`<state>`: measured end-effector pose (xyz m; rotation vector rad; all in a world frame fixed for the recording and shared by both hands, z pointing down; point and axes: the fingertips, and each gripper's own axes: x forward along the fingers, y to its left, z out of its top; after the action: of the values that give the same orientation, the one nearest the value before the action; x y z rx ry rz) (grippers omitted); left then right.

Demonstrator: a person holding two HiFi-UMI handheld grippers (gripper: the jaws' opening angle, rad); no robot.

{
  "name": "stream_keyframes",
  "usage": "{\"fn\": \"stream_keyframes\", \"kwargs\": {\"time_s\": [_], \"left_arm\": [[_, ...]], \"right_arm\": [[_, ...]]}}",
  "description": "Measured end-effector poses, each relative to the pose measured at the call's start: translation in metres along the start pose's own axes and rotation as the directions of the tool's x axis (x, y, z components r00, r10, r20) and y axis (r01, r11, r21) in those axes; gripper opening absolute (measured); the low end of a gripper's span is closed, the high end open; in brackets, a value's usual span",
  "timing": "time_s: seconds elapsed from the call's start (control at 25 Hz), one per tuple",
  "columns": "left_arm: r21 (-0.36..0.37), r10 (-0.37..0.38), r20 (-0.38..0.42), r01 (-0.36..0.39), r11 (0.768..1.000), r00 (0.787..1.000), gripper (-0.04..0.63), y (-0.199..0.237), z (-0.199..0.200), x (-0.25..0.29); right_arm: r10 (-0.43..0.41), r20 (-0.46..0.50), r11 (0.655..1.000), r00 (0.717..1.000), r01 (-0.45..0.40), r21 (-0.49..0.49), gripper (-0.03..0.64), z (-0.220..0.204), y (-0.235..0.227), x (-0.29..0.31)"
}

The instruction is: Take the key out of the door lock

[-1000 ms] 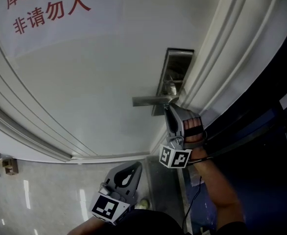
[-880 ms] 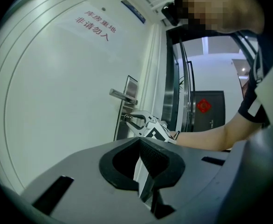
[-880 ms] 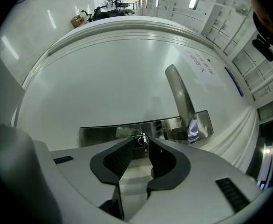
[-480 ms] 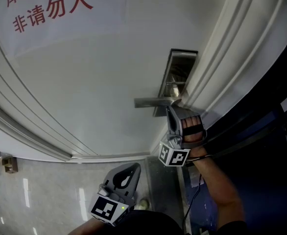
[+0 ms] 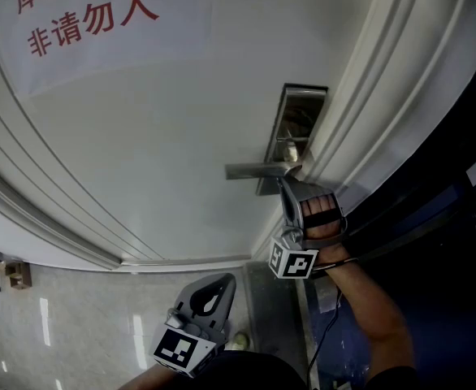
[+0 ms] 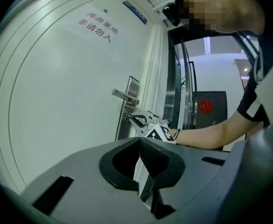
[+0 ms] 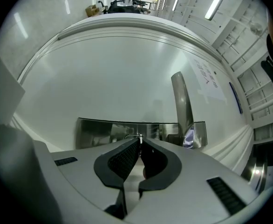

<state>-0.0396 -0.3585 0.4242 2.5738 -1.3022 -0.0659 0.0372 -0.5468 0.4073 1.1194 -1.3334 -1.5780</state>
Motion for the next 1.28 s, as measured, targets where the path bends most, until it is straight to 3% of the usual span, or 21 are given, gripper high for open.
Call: {"fn": "stream_keyframes", "kwargs": {"time_s": [0.44, 0.68, 1.0, 1.28], "left_arm": [[0.003, -0.020, 0.006, 0.020, 1.000, 1.000, 0.006, -0.010, 0.001, -0.004], [0.017, -0.044, 0.009, 0.044, 0.999, 0.999, 0.006, -0.026, 0.001, -0.007], [0.060, -0.066, 0.029, 0.064, 0.996, 0.997, 0.006, -0.052, 0.008, -0.019], [0.089, -0.082, 0.051, 0.078, 0.993, 0.995, 0.006, -0.075, 0.016, -0.028]], "right_arm": [[0.011, 0.009, 1.000, 1.000, -0.011, 0.004, 0.021, 0.005, 0.002, -0.031], [0.020, -0.007, 0.997, 1.000, -0.019, 0.079, 0.021, 0.005, -0.014, -0.057], [0.076, 0.029, 0.987, 0.997, -0.079, 0.138, 0.021, 0.026, -0.035, -0.109], [0.114, 0.061, 0.984, 0.992, -0.121, 0.127, 0.021, 0.040, -0.048, -0.146]]}}
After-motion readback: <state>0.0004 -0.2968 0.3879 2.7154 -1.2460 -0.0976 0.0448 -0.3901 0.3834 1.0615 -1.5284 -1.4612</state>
